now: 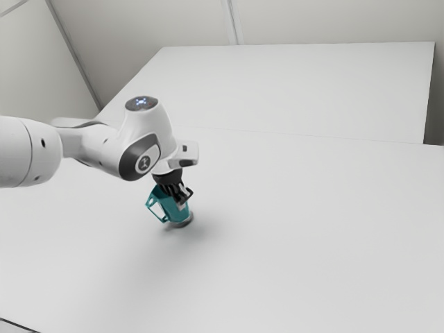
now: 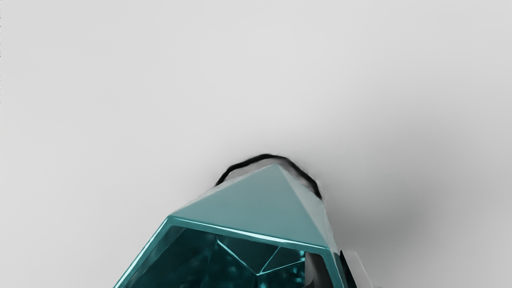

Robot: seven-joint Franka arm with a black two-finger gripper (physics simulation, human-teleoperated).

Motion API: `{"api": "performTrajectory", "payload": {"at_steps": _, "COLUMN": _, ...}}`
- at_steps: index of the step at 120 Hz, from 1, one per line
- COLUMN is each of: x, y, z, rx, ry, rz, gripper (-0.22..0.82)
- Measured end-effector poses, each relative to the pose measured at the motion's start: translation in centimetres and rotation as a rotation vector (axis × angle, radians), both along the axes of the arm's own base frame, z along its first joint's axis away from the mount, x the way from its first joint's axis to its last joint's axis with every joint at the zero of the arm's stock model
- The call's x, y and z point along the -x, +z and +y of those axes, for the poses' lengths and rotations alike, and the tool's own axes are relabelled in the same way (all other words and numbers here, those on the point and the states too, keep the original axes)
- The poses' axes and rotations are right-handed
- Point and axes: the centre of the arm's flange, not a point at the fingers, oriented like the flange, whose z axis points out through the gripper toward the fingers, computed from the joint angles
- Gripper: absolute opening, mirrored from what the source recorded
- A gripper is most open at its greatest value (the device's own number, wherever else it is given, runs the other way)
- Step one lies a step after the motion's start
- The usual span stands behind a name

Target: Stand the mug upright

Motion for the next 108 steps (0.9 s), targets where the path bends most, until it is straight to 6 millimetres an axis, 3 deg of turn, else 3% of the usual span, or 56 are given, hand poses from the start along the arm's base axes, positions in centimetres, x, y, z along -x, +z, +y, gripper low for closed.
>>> {"api": "performTrajectory", "payload": {"at_steps": 39, "x": -0.2, "y": -1.2, "z": 0.5, "rx": 0.002, "ry": 0.029, "rz": -0.005, "gripper": -0.16}}
{"api": "performTrajectory", "payload": {"at_steps": 86, "x": -0.3, "y": -1.0, "z": 0.5, "rx": 0.013, "ry": 0.026, "rz": -0.013, "gripper": 0.17}}
{"api": "performTrajectory", "payload": {"at_steps": 108, "x": -0.3, "y": -0.5, "z": 0.4, "rx": 0.015, "ry": 0.02, "rz": -0.021, "gripper": 0.27}}
